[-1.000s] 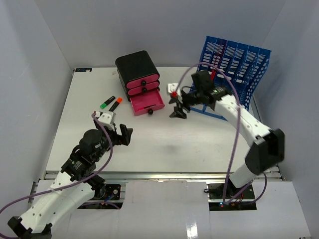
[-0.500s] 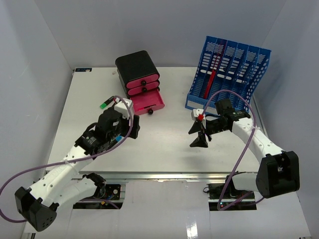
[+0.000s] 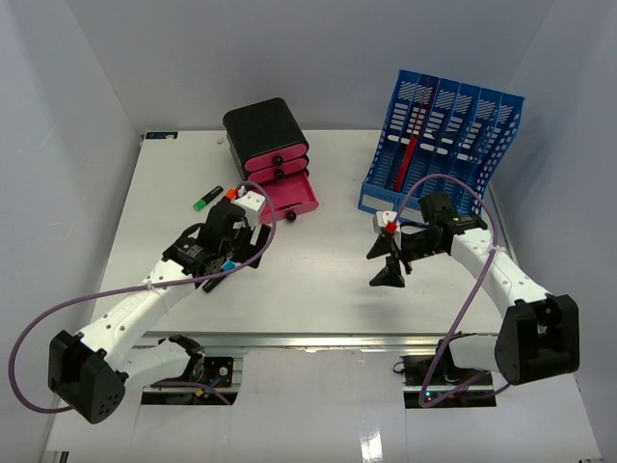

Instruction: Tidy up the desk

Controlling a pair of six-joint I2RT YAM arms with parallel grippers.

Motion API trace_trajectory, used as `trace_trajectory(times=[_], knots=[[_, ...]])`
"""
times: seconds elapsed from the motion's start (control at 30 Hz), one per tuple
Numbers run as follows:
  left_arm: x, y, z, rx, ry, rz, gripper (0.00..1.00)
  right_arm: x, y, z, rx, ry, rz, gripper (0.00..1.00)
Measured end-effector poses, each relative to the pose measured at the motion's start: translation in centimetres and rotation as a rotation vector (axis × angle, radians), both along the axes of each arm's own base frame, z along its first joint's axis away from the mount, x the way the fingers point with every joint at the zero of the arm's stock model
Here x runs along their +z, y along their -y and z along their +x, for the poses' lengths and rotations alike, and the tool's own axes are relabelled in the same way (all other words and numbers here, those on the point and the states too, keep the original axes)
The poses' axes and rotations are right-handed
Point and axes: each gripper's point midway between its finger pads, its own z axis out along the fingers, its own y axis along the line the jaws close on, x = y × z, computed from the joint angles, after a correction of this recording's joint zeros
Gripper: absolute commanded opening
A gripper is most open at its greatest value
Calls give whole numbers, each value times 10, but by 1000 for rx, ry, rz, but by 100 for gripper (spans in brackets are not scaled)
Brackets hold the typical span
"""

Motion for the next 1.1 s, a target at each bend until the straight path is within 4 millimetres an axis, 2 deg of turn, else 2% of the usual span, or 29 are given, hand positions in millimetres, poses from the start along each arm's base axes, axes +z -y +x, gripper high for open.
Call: trace_trajectory(times=[0.17,0.47,0.63,0.87,1.1], knots=[[-7,-7,7,-40,-1,99,98,1,1,0,-4,8,-1,79],[0,-15,18,-138,65,232,98,6,3,0,-10,38,3,79],[-4,-22,21,-158,63,301,98,7,3,0,-10,40,3,80],[-30,-29,11,-228,-25,357,97,6,4,-1,-12,41,3,80],[-75,-36,14,-257,-181,315,90,6,4,-1,-11,40,3,80]])
